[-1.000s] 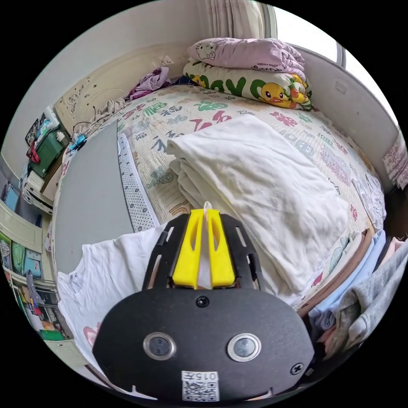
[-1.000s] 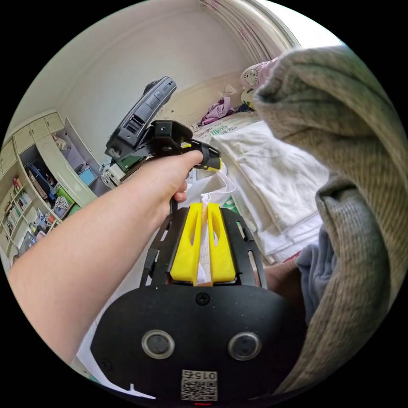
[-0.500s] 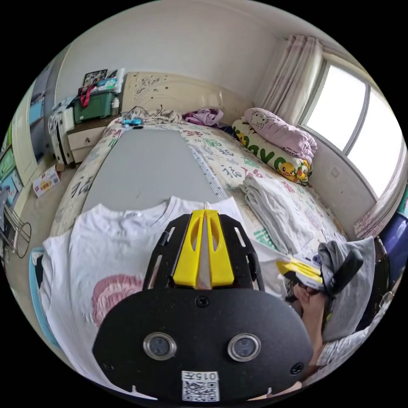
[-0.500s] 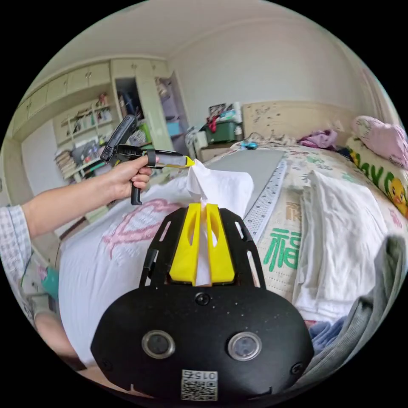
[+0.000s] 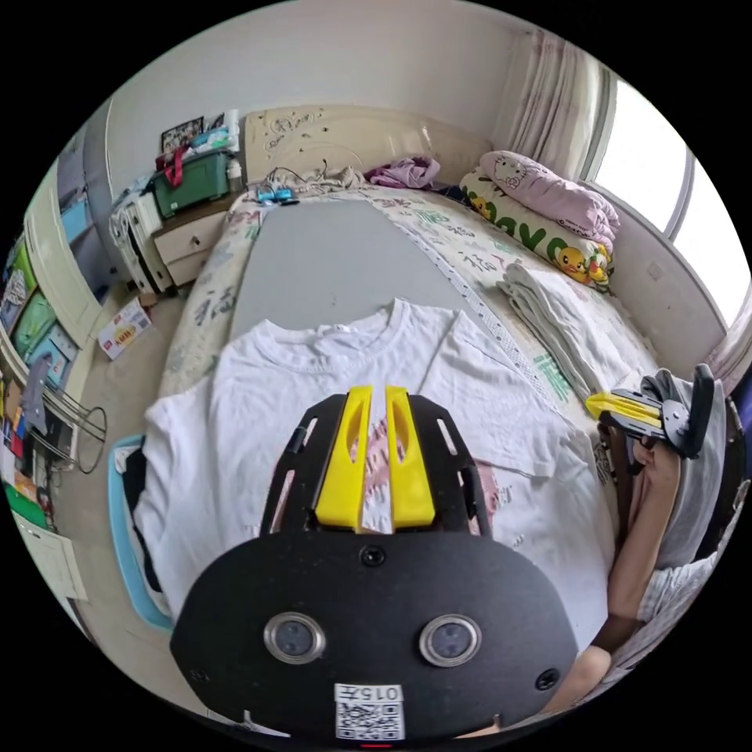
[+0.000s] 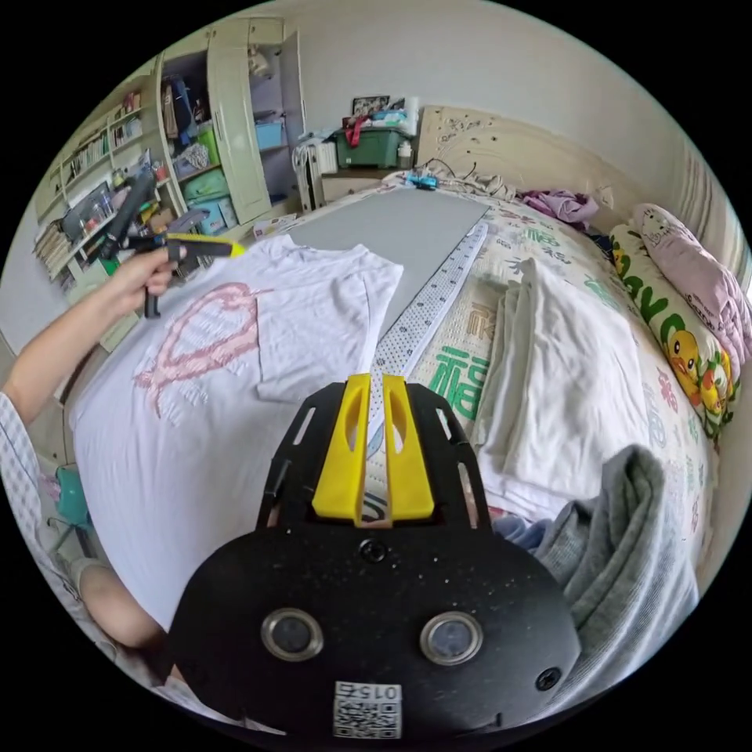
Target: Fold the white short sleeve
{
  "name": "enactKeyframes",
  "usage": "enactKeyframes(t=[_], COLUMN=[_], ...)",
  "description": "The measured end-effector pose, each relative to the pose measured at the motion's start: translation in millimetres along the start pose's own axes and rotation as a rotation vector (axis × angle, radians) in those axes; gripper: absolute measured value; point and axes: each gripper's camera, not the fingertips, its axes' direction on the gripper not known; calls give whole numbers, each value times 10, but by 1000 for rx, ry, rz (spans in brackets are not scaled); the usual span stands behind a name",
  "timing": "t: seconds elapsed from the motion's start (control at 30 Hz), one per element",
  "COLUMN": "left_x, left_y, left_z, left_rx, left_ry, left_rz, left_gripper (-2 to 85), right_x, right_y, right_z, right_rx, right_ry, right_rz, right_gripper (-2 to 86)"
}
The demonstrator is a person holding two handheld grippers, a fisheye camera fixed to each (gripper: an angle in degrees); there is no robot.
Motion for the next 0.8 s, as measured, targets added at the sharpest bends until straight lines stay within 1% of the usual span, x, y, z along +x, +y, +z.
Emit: enactKeyframes(t=[0.03, 0.1, 0.17, 0.27, 0.33, 0.47, 0.57, 0.67, 0.8], left_x=[53, 156, 309, 500, 630, 957, 1165, 1340, 1431], left_y=[-83, -217, -411, -651, -779, -1014, -1122, -1215, -1292], left_z=[-48, -48, 83, 348, 513, 830, 928, 962, 975], left_rx=[14, 27, 20, 4, -10, -99, -141, -136, -114], left_ry=[-23, -7, 75, 170, 192, 109, 55, -17, -60], left_rz=[22, 42, 42, 5, -3, 42, 94, 139, 148], left_gripper=[41, 52, 63, 78, 81, 69, 30, 5, -4], right_x=[-72, -172, -259, -285, -280, -309, -302, -226, -183], right_y=[-41, -87, -131, -160, -171, -192, -201, -209, -199], right_z=[84, 209, 308, 299, 298, 350, 351, 374, 346], right_rx=[-54, -135, -195, -189, -188, -217, -216, -229, -231], right_ry=[33, 66, 90, 81, 61, 57, 30, -18, -27], right_rz=[-21, -56, -78, -68, -60, -68, -65, -26, -13], right_gripper=[54, 64, 68, 67, 66, 56, 31, 6, -1])
